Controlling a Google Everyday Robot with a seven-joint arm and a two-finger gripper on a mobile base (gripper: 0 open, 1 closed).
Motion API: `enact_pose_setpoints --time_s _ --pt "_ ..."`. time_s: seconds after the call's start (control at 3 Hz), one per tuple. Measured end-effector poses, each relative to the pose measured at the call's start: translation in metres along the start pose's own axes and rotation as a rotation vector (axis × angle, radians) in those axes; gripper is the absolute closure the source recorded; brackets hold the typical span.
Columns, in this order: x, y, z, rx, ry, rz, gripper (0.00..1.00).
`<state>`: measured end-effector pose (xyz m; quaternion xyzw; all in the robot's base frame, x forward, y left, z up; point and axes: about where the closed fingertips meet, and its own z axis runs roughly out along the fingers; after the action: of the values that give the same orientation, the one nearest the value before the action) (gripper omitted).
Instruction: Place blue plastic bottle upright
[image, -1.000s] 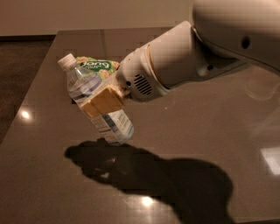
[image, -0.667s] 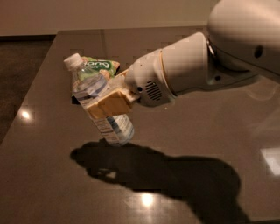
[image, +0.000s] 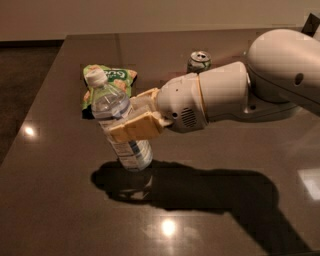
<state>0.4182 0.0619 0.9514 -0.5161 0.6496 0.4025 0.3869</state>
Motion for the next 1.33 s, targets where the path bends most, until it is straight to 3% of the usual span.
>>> enact_pose_setpoints --time_s 1.0,1.33 --pt "0.0130 -0.0033 0.0022 -0.070 -0.145 -0.095 1.00" --pt "0.0142 -0.0049 0.0014 -0.068 -0.189 -0.120 0.83"
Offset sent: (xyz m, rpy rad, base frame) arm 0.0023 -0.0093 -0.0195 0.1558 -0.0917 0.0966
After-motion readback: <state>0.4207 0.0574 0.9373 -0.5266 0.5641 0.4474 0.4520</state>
